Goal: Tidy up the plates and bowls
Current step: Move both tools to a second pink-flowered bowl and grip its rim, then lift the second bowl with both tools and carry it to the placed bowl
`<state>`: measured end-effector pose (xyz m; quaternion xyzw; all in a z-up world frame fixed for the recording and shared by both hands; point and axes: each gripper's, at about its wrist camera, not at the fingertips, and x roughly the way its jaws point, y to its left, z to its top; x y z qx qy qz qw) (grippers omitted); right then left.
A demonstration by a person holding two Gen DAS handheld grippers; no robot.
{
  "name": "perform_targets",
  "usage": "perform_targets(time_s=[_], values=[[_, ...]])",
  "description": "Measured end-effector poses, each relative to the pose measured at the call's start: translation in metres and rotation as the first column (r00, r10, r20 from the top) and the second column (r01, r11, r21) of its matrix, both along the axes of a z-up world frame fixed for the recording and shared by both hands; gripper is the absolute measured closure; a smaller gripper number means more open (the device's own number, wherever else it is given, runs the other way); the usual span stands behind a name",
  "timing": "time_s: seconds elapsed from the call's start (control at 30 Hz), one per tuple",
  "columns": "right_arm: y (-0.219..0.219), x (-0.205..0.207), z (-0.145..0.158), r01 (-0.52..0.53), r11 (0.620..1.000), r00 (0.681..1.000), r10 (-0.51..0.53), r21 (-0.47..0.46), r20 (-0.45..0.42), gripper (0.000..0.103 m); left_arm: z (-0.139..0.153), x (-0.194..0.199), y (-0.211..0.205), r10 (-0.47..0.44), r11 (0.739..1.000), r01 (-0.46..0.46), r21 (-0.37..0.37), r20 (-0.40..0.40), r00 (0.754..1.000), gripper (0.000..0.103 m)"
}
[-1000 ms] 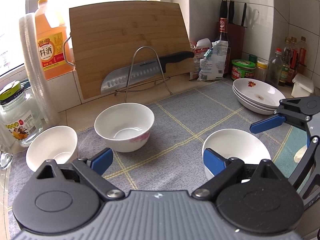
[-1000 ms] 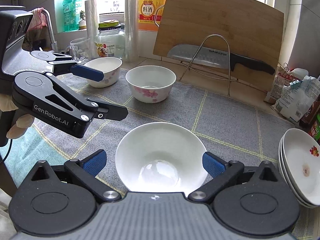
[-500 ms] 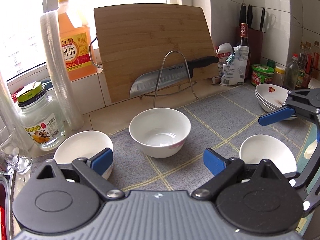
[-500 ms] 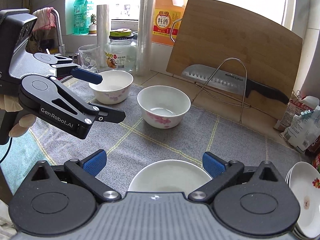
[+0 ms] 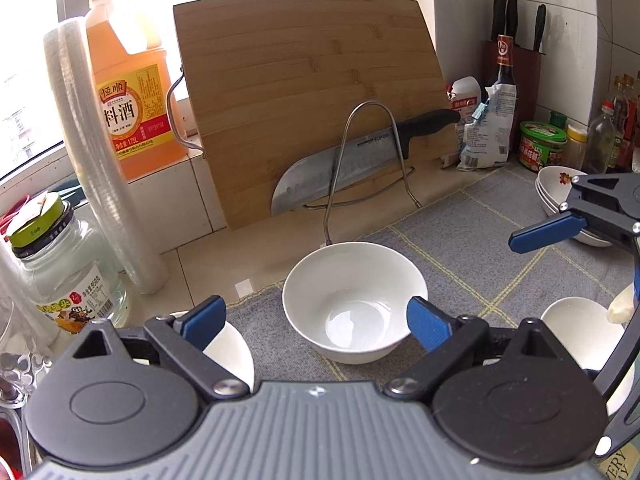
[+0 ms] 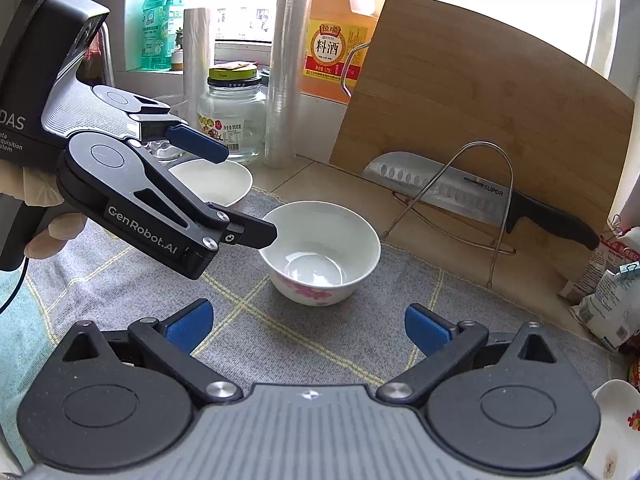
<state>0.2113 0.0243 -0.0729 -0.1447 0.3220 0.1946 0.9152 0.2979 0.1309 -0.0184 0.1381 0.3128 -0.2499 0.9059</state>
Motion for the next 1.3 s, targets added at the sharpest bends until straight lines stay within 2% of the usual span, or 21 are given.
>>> perform_targets(time_s=[0.33, 0.47, 0.67, 0.9, 1.1, 1.3], values=[[0.0, 0.033, -0.01, -0.022, 1.0, 0.998, 0.022, -0.006, -0.05, 0.0, -0.015, 0.041, -0.01, -0.045, 0.999, 0.046, 0.023, -0.063, 0.997, 0.007], [0.003, 0.045, -0.014, -0.041, 0.999, 0.997, 0.04, -0.013, -0.069, 0.0, -0.022, 0.053, -0.012, -0.066, 0.998, 0.068, 0.016, -0.101, 0.993, 0.011], [0.007, 0.061, -0.018, -0.075, 0.997, 0.993, 0.074, -0.016, -0.093, 0.0, -0.032, 0.064, -0.013, -0.076, 0.997, 0.079, 0.014, -0.153, 0.985, 0.02], [0.01, 0.076, -0.026, -0.107, 0.994, 0.986, 0.103, -0.025, -0.128, 0.0, -0.037, 0.07, -0.014, -0.086, 0.996, 0.091, 0.017, -0.177, 0.981, 0.02], [0.009, 0.088, -0.032, -0.108, 0.994, 0.981, 0.105, -0.011, -0.161, 0.007, -0.039, 0.075, -0.015, -0.093, 0.995, 0.096, 0.008, -0.193, 0.977, 0.028], [0.008, 0.092, -0.036, -0.111, 0.994, 0.978, 0.107, -0.011, -0.177, 0.016, -0.039, 0.078, -0.015, -0.101, 0.995, 0.103, -0.001, -0.201, 0.974, 0.029]])
